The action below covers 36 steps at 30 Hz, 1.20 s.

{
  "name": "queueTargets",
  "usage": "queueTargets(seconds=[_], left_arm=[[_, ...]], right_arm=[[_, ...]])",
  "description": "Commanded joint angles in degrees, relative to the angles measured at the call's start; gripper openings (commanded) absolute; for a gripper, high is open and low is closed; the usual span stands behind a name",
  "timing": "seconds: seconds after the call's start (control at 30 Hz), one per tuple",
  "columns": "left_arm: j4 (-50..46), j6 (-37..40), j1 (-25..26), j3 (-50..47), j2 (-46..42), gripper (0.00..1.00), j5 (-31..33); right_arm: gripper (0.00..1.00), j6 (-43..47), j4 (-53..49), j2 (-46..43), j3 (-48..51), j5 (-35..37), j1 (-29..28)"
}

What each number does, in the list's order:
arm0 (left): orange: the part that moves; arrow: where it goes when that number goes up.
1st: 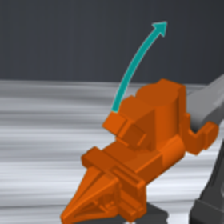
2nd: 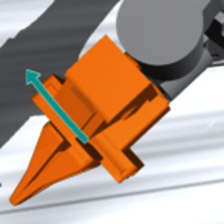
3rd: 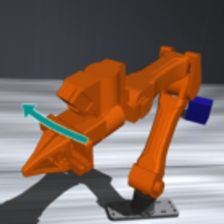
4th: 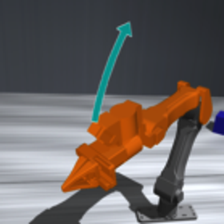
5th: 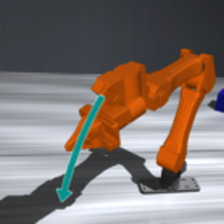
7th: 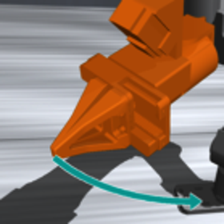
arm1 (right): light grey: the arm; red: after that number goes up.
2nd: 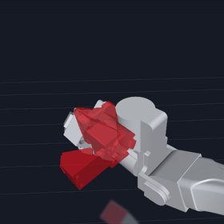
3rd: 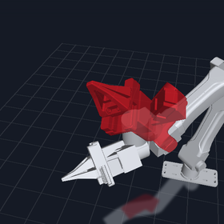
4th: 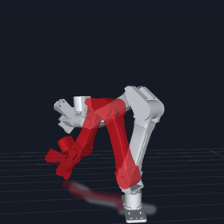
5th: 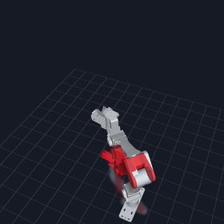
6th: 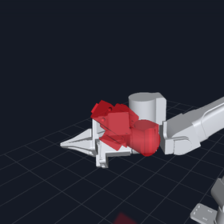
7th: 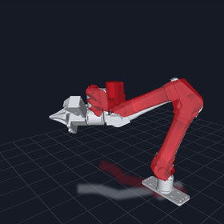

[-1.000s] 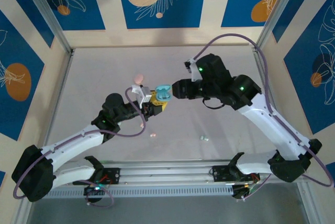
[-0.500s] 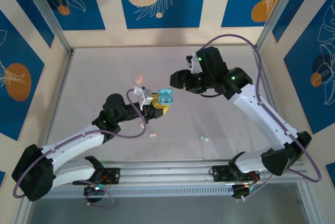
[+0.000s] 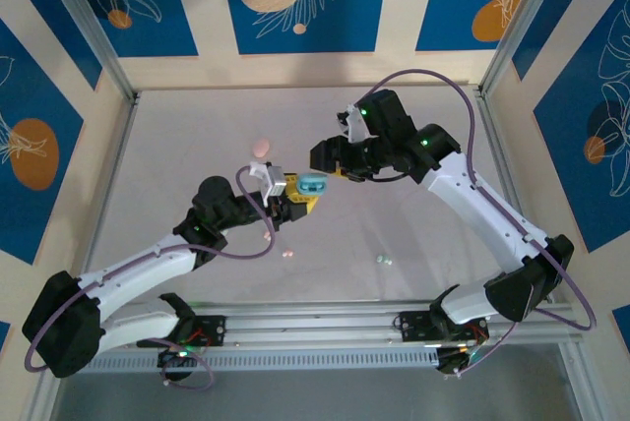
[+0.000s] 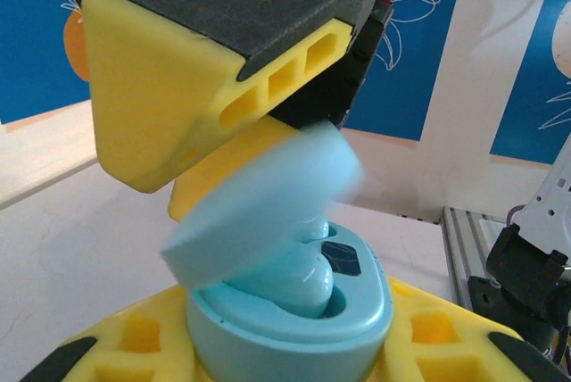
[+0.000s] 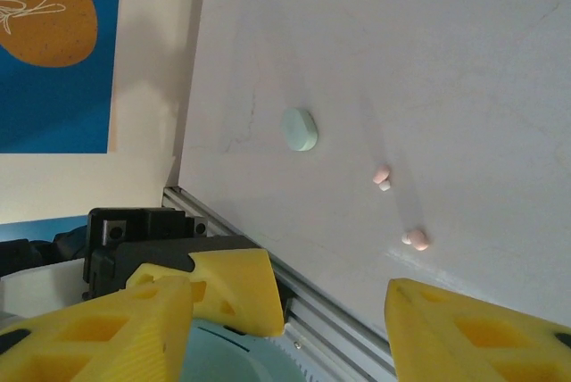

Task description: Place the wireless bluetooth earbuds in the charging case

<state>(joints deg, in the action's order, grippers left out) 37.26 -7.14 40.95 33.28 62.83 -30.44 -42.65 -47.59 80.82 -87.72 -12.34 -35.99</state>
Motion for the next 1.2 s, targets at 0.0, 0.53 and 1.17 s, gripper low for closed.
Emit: queueTargets(seconds=[0.0,0.53,1.17], left_arm=[[2.47,-0.2,0.7,1.1,-0.34,0.33,0.78],[6.78,-2.97,0.7,1.52,0.01,0.33,1.07],[8.54,-5.25,0.7,2.31,0.28,0.34,-0.95]], right_arm=[[0.6,0.0,1.47,-3.54,3.61,-4.71,-0.29],[0.6,-15.64,28.65,-16.54,25.35,-16.43,2.15],[0.47,-25.24,44.82,-13.34,31.03,-26.74,2.77]])
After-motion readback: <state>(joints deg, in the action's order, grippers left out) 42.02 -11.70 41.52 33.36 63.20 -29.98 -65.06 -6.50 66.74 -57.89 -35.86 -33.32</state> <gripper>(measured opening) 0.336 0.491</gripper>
